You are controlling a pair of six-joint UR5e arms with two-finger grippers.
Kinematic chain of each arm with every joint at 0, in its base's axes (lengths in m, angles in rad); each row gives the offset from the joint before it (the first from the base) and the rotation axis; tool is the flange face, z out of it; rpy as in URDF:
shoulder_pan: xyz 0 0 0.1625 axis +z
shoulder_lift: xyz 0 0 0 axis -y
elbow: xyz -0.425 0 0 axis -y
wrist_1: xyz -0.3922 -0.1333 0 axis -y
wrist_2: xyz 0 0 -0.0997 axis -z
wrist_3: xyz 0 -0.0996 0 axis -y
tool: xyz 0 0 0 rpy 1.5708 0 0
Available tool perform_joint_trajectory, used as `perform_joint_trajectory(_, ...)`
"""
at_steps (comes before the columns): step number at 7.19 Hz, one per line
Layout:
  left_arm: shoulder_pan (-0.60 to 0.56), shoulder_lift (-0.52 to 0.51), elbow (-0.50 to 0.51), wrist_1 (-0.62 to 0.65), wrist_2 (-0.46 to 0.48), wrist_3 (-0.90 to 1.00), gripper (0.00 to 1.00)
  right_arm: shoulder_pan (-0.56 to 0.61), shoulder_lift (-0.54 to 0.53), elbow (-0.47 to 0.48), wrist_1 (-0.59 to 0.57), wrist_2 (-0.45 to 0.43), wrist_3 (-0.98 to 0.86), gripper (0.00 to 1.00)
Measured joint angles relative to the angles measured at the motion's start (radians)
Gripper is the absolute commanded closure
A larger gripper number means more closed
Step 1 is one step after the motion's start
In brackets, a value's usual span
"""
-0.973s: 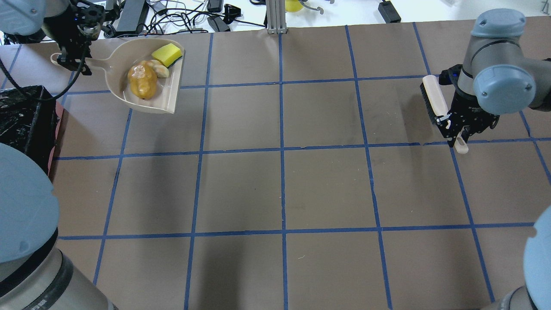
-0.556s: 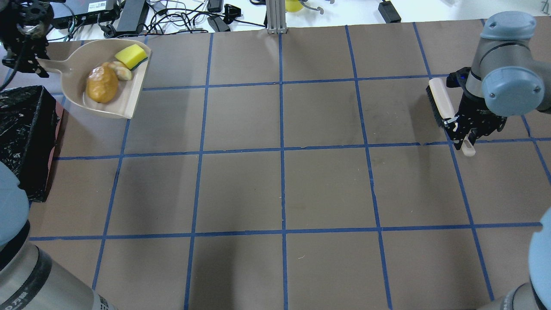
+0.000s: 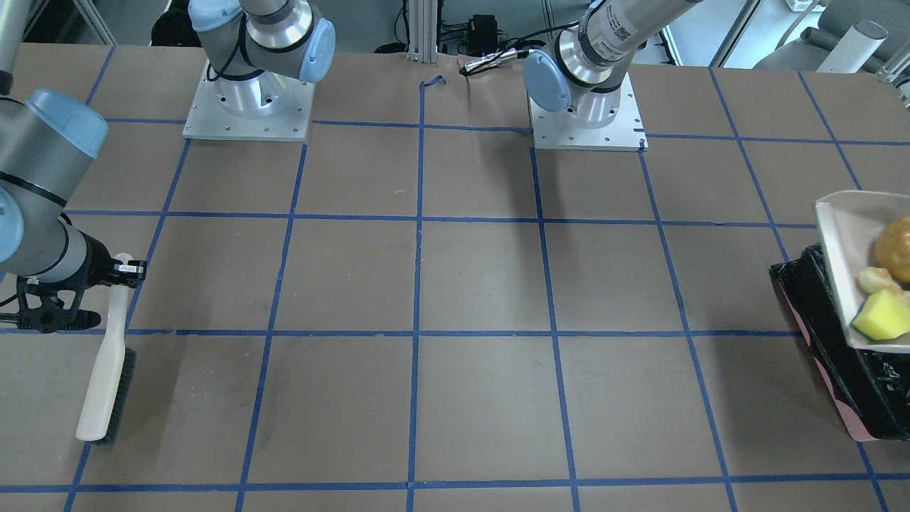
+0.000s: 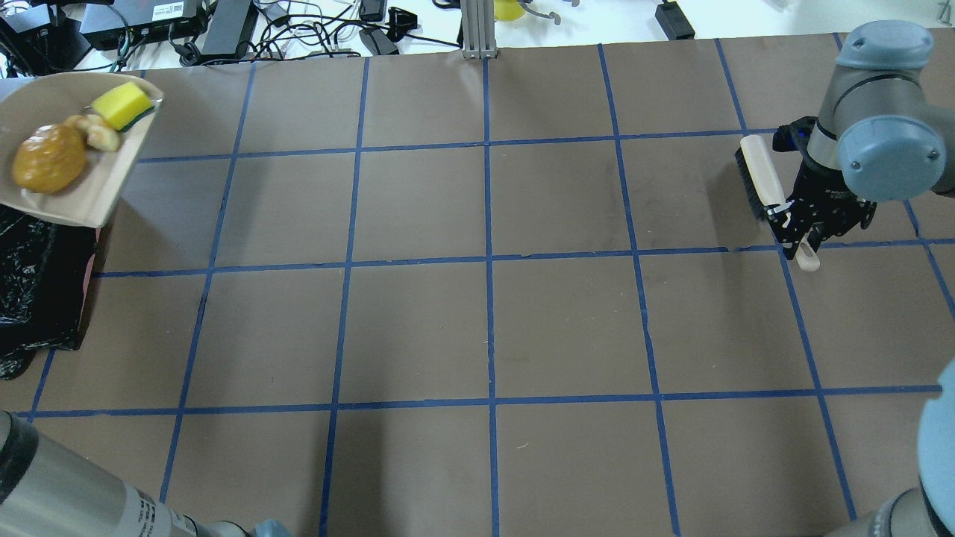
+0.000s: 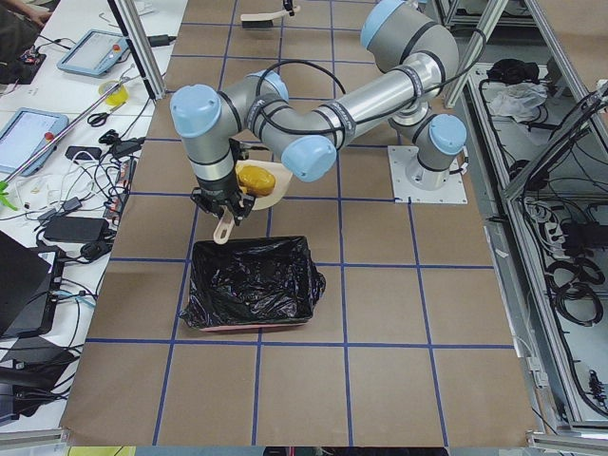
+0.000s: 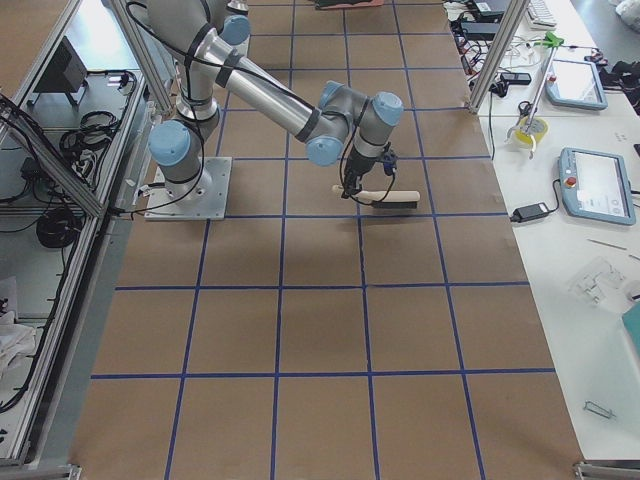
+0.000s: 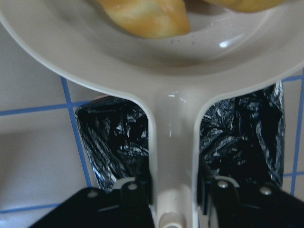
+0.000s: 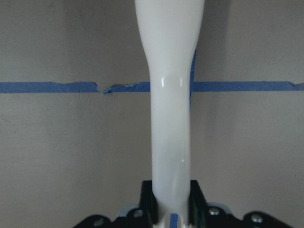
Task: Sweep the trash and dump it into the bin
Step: 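Tip the dustpan over the black bin with the left gripper to dump the trash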
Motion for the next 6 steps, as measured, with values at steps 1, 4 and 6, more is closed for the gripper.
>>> perform_joint_trajectory(1, 0.055, -0.022, 0.018, 0.038, 0.000, 0.073, 0.98, 0.000, 0.000, 0.000, 0.000, 0.001, -0.001, 1.00)
perform_joint_trajectory(4, 0.147, -0.097, 0.030, 0.251, 0.015, 0.201, 0.98, -0.003, 0.003, 0.000, -0.007, 0.002, -0.002, 1.00)
perform_joint_trajectory(6, 0.153, -0.123, 0.027, 0.368, 0.061, 0.217, 0.98, -0.004, 0.010, -0.001, -0.013, 0.003, -0.012, 1.00)
